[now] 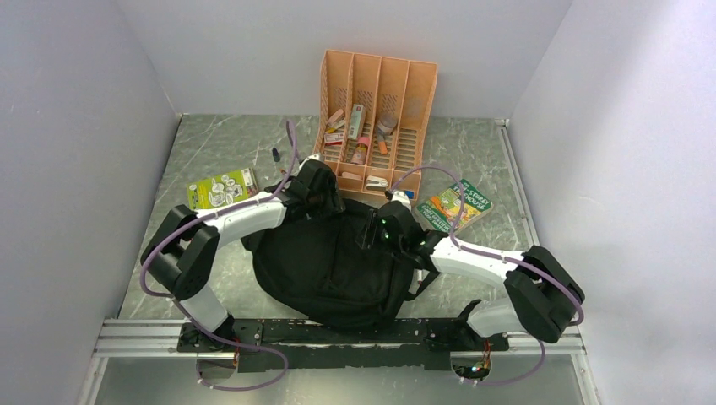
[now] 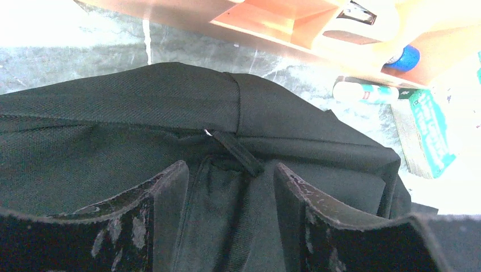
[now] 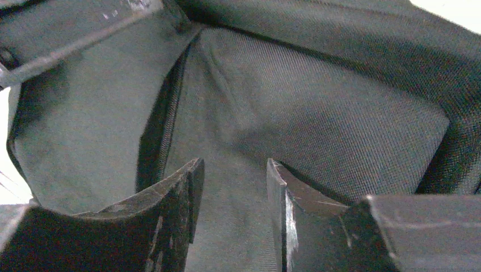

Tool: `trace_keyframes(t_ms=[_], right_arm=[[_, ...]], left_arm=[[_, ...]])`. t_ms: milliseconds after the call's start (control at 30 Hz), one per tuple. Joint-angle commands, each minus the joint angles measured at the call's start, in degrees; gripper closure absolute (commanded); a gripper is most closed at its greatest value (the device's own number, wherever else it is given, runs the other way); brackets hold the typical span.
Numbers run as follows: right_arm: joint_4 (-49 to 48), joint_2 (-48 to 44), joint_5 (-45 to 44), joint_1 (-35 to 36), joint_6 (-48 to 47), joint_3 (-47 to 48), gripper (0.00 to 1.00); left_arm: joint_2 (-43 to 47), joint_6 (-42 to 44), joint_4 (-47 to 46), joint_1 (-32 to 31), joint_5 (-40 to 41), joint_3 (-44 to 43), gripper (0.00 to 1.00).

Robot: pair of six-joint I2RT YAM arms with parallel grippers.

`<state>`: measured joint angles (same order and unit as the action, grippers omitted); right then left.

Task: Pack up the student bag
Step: Unzip the student bag at the center of the board.

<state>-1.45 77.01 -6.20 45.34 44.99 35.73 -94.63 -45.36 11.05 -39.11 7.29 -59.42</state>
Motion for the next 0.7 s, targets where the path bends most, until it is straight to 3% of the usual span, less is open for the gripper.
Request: trace_keyframes(t_ms=[0, 233, 667], right_arm=[[-4.61, 0.25, 1.34, 0.1, 0.71, -2.58, 0.52], [-4.92, -0.2, 1.53, 0.11, 0.7, -3.9, 0.54], [-3.44, -2.29, 0.71, 0.14, -0.85, -4.09, 0.54]], left_arm=[[-1.43, -2.11, -4.44, -0.53, -1.03, -0.81, 0.39], [-2.74, -3.28, -6.26, -0.53, -1.6, 0.3, 0.43], [-5.09, -2.65, -7.71, -0.53, -2.37, 0.09, 0.65]])
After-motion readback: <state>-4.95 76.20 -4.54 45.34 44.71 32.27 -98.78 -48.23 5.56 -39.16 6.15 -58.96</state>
